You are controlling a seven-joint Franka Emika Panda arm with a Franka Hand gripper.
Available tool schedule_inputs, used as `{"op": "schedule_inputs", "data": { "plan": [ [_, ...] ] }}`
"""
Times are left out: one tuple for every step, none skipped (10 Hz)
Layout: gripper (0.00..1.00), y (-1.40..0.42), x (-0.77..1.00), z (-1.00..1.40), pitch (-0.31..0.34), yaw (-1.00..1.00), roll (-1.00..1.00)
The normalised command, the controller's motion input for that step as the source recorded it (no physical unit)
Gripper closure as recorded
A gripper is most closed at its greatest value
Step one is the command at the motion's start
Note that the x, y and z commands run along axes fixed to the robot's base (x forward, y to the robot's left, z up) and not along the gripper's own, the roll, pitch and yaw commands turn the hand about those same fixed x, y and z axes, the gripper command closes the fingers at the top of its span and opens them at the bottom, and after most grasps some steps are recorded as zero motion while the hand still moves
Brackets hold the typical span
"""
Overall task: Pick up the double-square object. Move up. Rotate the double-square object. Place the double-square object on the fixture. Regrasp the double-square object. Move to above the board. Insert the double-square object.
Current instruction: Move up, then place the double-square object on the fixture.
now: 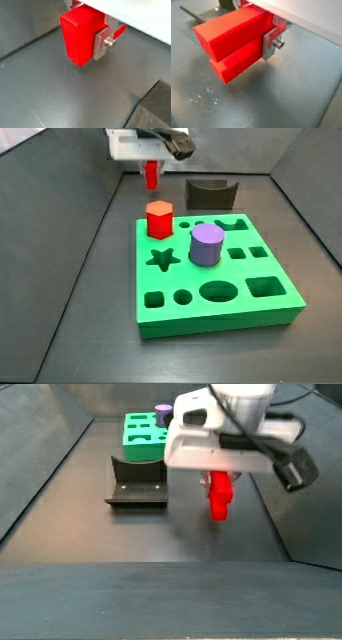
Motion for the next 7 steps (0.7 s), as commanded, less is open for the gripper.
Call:
{"op": "schedule_inputs", "data": {
  "plan": [
    [1.00, -0.01, -0.01, 0.24, 0.035, 0.01, -0.06],
    [1.00, 0.00, 0.00, 1.00, 0.000, 0.00, 0.00],
    [1.00, 0.00, 0.00, 1.00, -0.003, 0.00, -0.01],
    [1.00, -0.01, -0.01, 1.00, 0.010, 0.00, -0.03],
    [1.00, -0.01, -0.01, 1.00, 0.015, 0.01, -0.04],
    [1.00, -0.01, -0.01, 1.00, 0.017, 0.01, -0.05],
    [1.00, -0.01, -0.02, 1.00, 0.013, 0.02, -0.07]
  ]
}}
